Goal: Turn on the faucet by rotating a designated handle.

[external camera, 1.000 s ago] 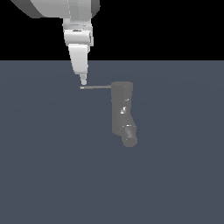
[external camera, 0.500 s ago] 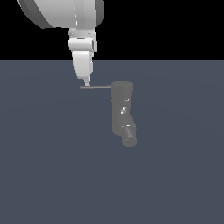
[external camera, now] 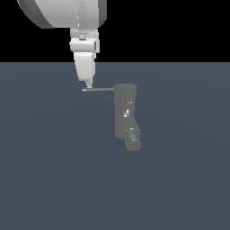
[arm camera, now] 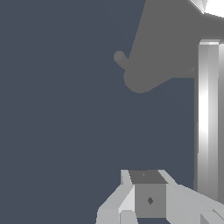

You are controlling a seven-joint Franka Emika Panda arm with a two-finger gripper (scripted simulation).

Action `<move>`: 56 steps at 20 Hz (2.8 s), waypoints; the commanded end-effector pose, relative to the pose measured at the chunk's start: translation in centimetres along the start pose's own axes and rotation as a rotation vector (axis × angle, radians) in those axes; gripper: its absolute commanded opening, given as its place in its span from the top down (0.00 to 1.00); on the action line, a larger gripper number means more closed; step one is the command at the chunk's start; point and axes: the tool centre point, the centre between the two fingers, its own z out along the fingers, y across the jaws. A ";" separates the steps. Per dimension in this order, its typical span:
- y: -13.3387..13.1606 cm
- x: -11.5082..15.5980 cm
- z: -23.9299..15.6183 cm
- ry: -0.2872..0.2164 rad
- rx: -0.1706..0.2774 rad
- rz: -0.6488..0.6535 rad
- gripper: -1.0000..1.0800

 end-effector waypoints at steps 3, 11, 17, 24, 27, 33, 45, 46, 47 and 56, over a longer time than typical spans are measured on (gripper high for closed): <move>1.2 0.0 0.0 0.000 0.000 0.000 1.00; 3.6 0.1 0.0 0.000 0.000 0.000 1.00; 5.4 0.2 0.0 0.000 0.000 0.000 1.00; 7.6 0.2 0.0 0.000 0.000 0.000 1.00; 8.5 0.2 0.0 0.000 0.000 0.000 1.00; 9.3 0.4 0.0 -0.001 0.003 0.003 1.00; 12.4 3.4 0.0 -0.001 0.002 0.002 1.00; 12.6 3.6 0.0 -0.001 0.002 0.002 1.00; 12.9 3.9 0.0 -0.001 0.002 0.002 1.00; 15.3 6.2 0.0 0.000 0.001 0.001 1.00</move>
